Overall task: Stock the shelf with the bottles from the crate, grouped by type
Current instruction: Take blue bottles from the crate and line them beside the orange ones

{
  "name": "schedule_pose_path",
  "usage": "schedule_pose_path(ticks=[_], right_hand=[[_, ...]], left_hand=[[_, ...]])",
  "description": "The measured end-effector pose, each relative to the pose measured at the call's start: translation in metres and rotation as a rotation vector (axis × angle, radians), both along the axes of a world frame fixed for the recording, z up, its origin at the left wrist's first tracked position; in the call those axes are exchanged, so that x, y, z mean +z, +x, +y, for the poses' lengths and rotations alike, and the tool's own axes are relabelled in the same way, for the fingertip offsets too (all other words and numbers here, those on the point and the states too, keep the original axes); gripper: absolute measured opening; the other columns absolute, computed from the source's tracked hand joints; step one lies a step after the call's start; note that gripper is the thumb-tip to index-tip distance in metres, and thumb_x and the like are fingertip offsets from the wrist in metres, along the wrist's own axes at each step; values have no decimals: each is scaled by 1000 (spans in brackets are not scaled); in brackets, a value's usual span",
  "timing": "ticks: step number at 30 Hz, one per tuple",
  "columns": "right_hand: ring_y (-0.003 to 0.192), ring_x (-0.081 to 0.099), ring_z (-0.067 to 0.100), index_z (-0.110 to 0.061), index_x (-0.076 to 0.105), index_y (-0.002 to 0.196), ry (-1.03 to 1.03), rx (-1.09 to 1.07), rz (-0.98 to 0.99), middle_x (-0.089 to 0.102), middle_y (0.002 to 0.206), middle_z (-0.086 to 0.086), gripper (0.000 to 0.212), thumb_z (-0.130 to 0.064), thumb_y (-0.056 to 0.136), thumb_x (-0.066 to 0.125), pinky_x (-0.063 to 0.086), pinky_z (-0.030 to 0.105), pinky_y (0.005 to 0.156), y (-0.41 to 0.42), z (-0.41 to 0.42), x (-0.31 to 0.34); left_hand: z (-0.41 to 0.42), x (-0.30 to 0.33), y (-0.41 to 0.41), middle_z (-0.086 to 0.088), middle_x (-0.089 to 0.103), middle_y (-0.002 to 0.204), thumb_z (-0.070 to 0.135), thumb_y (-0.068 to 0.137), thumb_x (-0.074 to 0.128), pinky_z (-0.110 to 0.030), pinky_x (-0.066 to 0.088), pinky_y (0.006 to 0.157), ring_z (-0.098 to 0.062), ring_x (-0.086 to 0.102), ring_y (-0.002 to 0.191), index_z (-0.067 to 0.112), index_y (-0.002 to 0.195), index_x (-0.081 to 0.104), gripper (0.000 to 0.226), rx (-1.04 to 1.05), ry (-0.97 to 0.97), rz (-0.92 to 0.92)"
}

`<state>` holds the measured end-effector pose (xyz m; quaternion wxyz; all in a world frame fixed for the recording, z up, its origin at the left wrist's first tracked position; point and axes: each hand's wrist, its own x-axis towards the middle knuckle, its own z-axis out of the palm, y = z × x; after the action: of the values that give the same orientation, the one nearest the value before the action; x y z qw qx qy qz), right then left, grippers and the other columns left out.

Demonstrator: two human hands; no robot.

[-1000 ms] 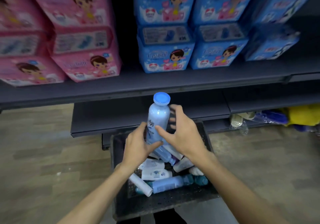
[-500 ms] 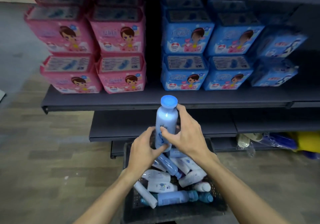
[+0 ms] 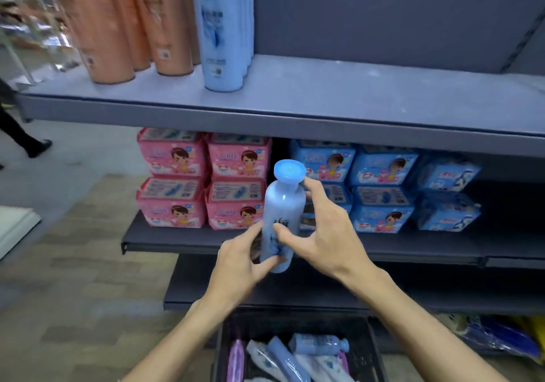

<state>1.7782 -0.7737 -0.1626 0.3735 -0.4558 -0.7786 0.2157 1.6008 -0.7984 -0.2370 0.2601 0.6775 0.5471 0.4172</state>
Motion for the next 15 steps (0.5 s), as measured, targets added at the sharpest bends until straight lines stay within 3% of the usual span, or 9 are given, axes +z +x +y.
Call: schedule_pose_path(ticks=[3, 6, 9, 11, 15], right_hand=[[92, 60, 2, -37, 34, 139, 96, -3, -15, 63, 113, -18, 71, -47, 78, 70, 49, 22, 79, -9, -1, 31], [87, 58, -3, -34, 36, 140, 186, 11, -4, 62, 110, -18, 72, -46, 78, 71, 46, 14, 77, -18, -6, 67], [90, 66, 10, -32, 39, 138, 250, 55, 39, 67, 108, -12, 70, -41, 79, 74, 55, 33, 79, -27, -13, 106], [86, 68, 11, -33, 40, 137, 292, 84, 69, 69, 102, -11, 68, -39, 79, 75, 57, 35, 76, -32, -16, 133], [83, 68, -4, -29, 45, 137, 361, 128, 135, 69, 97, -20, 68, -33, 78, 79, 53, 11, 69, -38, -13, 184]], left_hand=[[-3, 40, -9, 25, 70, 96, 36, 76, 82, -26, 54, 75, 3, 66, 86, 36, 123, 60, 52, 15, 92, 50], [-10, 77, -17, 27, 69, 100, 40, 78, 80, -22, 53, 79, 7, 65, 93, 36, 125, 59, 52, 3, 173, 61], [-18, 115, -28, 28, 69, 101, 41, 78, 80, -15, 51, 76, 8, 65, 95, 35, 126, 59, 53, 5, 258, 68], [-22, 142, -34, 29, 69, 101, 44, 77, 79, -8, 47, 74, 10, 64, 94, 35, 125, 60, 53, 20, 315, 90], [-21, 195, -42, 27, 69, 92, 48, 76, 78, -9, 45, 70, 10, 64, 87, 35, 119, 62, 47, 47, 393, 157]])
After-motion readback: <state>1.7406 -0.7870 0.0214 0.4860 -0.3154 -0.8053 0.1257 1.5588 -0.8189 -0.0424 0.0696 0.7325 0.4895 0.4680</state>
